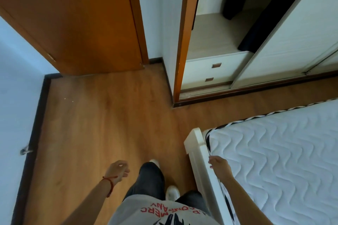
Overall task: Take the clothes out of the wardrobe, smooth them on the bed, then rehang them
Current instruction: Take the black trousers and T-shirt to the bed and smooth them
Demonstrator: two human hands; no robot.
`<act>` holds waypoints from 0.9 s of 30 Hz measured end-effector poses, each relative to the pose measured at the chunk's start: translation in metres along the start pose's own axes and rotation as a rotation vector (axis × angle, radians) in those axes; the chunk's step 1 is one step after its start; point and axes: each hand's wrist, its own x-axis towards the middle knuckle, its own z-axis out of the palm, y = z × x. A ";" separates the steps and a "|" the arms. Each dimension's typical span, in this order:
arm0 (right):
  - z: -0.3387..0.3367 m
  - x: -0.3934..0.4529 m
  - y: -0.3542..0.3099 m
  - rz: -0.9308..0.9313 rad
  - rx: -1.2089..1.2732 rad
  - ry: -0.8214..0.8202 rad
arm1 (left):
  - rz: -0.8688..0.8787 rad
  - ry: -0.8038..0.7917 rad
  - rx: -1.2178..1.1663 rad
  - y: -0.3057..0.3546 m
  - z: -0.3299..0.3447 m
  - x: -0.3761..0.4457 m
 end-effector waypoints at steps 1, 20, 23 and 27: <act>0.001 0.010 -0.015 -0.002 0.017 -0.006 | 0.009 -0.011 0.028 0.011 -0.003 0.013; -0.015 0.116 -0.120 0.361 0.586 0.335 | 0.377 -0.299 0.651 0.412 0.092 0.118; -0.026 0.129 -0.122 0.403 0.736 0.414 | 0.406 -0.347 0.760 0.437 0.126 0.127; -0.046 0.147 -0.125 0.418 0.802 0.459 | 0.445 -0.379 0.886 0.464 0.162 0.133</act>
